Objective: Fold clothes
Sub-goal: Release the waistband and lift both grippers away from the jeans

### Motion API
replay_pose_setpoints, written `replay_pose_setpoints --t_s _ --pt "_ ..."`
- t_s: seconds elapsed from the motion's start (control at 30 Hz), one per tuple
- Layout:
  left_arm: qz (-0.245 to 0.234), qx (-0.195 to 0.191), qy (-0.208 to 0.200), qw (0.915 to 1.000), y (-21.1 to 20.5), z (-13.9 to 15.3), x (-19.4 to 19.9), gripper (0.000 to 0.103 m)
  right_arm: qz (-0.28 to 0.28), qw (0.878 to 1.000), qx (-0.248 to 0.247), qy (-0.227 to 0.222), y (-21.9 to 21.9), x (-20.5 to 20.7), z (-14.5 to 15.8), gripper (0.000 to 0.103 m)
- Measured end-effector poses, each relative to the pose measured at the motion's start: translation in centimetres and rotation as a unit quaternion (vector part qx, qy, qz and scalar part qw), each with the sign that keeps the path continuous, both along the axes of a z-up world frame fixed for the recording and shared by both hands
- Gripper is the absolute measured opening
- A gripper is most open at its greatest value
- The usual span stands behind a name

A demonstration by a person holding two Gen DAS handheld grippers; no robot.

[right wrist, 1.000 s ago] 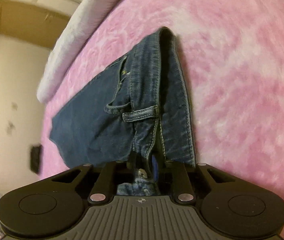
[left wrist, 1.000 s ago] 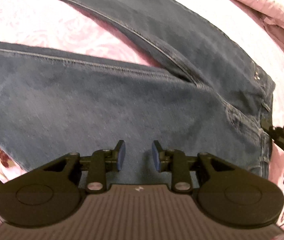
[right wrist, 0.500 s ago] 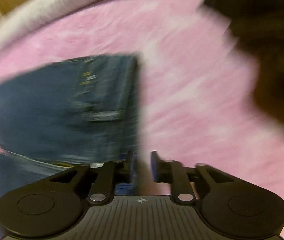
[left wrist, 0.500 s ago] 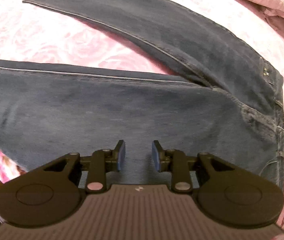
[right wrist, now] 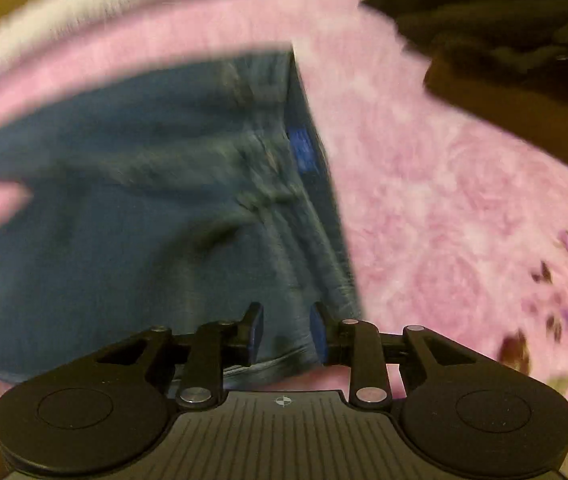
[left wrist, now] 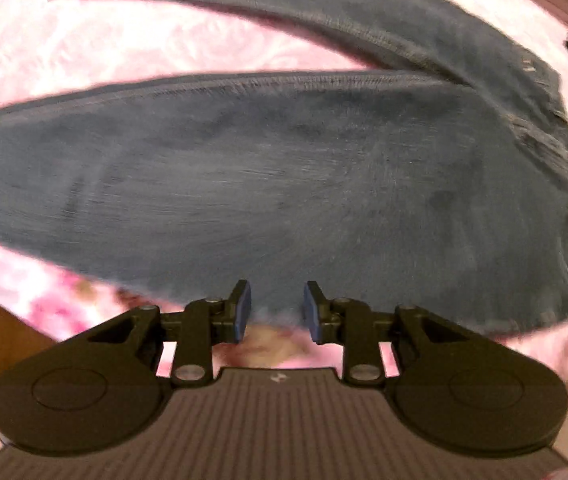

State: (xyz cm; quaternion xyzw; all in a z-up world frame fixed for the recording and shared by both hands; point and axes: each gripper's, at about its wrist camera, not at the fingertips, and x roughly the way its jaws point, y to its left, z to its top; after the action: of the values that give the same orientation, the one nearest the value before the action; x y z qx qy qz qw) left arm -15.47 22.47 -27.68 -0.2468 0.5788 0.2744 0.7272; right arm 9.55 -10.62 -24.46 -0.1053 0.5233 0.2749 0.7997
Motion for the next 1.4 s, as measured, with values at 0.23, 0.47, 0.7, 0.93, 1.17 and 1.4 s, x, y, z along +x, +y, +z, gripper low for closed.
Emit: replay_pose_setpoints --t_s 0.23,0.47,0.7,0.93,1.17,1.4 --pt "-0.061 0.052 -0.038 0.9961 -0.6 11.1 -6.6 0.031 -0.048 0.998 0.028 -0.017 2.6 -10.7 9.8 0.047" --pt "-0.068 0.066 -0.061 0.9936 -2.3 17.5 -12.1 0.031 -0.036 0.999 0.032 -0.003 3.7 -19.0 15.2 0.056" --pt "-0.055 0.085 -0.094 0.9904 -4.5 20.9 -14.8 0.031 0.002 0.999 0.023 -0.024 5.2 -22.3 17.5 0.056" --pt "-0.038 0.095 -0.093 0.9904 -7.7 21.4 -16.1 0.031 0.027 0.999 0.024 -0.013 4.0 -24.3 17.2 0.056" --pt "-0.032 0.098 -0.084 0.9911 -12.0 21.0 -17.4 0.031 0.047 0.998 0.024 -0.018 0.7 -26.1 17.7 0.056" --pt "-0.026 0.09 -0.08 0.9924 -14.1 19.8 -18.4 0.031 0.056 0.998 0.031 -0.017 -2.3 -27.1 18.6 0.056"
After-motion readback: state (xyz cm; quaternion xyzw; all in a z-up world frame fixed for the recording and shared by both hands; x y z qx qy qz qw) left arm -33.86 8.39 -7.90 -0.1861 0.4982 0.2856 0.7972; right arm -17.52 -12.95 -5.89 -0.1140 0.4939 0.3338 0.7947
